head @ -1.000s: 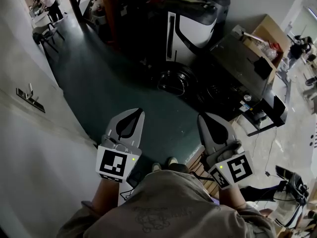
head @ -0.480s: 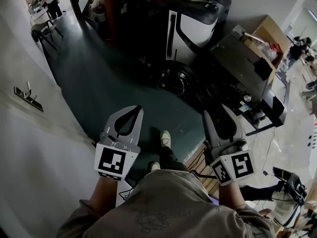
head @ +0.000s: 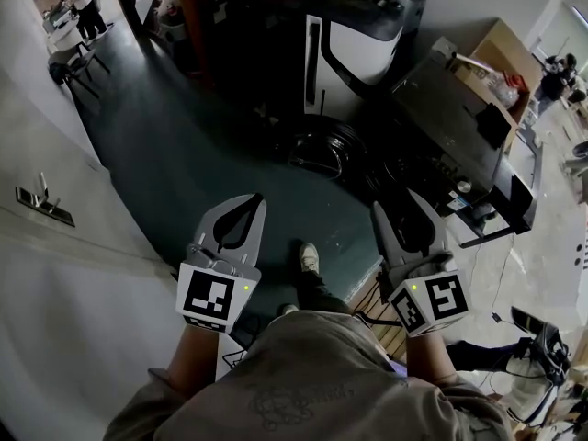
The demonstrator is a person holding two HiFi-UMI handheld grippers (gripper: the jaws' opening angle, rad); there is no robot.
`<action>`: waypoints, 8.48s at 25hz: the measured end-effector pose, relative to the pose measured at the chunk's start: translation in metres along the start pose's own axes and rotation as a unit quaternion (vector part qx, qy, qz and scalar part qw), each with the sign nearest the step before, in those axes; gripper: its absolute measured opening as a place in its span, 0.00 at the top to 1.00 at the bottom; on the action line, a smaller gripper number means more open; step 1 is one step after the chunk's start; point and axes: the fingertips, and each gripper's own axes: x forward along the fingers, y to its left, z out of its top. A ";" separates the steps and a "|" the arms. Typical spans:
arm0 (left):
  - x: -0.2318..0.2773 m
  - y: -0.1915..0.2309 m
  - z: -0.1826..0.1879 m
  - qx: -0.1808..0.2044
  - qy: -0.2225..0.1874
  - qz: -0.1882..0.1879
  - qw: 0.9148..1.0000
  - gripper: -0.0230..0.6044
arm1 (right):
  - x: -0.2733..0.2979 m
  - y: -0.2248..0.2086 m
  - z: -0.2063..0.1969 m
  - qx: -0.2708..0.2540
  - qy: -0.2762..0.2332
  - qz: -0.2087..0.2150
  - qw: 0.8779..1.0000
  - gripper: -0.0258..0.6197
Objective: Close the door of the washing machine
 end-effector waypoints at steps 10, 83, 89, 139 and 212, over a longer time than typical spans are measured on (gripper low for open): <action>0.114 0.034 -0.020 0.004 0.050 -0.018 0.999 0.96 | 0.099 -0.073 -0.052 0.078 0.076 0.006 0.994 0.66; 0.558 0.171 -0.267 0.072 0.265 -0.361 0.891 0.96 | 0.446 -0.243 -0.404 0.612 0.222 -0.301 0.697 0.60; 0.555 0.177 -0.296 0.069 0.279 -0.367 0.885 0.96 | 0.464 -0.244 -0.431 0.644 0.204 -0.319 0.665 0.56; 0.511 0.124 -0.362 0.071 0.326 -0.419 0.845 0.96 | 0.411 -0.208 -0.509 0.581 0.340 -0.380 0.634 0.57; 0.522 -0.156 -0.292 0.108 0.320 -0.482 0.808 0.96 | 0.131 -0.407 -0.501 0.137 0.466 -0.433 0.759 0.69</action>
